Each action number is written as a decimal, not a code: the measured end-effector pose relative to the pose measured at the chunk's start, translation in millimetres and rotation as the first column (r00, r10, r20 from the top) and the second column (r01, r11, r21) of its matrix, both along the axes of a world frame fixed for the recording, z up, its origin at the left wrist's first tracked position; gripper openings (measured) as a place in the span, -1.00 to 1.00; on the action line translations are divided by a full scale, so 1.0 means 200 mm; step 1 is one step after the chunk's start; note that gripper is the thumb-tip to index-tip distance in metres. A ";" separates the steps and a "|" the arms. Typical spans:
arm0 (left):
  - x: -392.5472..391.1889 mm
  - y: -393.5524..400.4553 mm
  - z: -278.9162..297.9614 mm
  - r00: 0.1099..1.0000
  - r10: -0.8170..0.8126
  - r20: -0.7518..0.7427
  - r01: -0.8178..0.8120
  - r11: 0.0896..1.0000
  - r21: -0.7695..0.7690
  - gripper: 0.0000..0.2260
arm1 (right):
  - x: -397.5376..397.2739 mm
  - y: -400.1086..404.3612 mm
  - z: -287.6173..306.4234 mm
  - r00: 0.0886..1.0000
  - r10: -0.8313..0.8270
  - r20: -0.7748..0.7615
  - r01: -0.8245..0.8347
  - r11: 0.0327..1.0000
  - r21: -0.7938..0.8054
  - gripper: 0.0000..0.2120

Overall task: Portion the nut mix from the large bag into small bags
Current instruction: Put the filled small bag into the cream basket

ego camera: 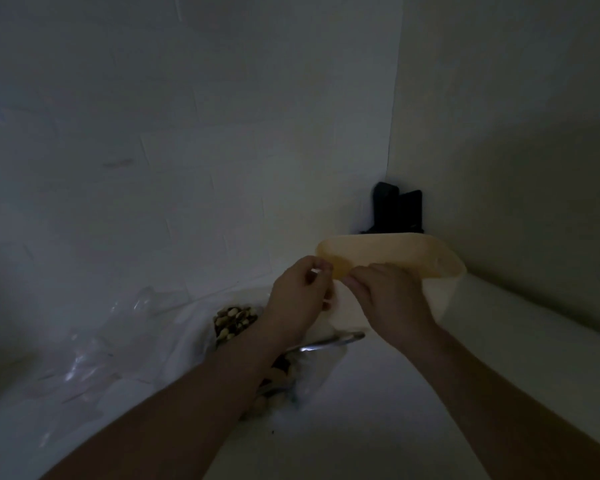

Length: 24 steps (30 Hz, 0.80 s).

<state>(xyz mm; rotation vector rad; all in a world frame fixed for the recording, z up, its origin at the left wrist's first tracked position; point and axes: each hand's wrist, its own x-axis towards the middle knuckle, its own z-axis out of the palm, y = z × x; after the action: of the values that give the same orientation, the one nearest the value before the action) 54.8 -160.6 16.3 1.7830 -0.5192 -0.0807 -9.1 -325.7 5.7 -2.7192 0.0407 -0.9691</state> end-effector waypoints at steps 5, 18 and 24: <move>-0.08 0.31 0.01 0.959 -0.118 0.259 0.038 0.955 0.295 -0.91 | 0.05 -0.02 0.00 0.994 -0.036 0.106 0.037 0.999 -0.007 -0.62; 0.09 1.33 -0.10 0.892 -0.080 0.445 -0.393 0.350 0.850 -0.47 | 0.14 0.79 -0.27 0.924 0.378 0.048 -0.381 0.916 0.124 -0.88; 0.15 1.40 -0.24 0.771 -0.203 0.604 -0.535 0.308 0.787 -0.85 | 0.13 0.79 -0.29 0.932 0.359 0.055 -0.363 0.921 0.143 -0.91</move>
<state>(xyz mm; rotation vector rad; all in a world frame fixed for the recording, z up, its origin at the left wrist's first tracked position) 85.2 119.1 -31.4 3.1280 -0.8255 0.5159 16.5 -166.9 -51.8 -2.4524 -0.3665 -0.8547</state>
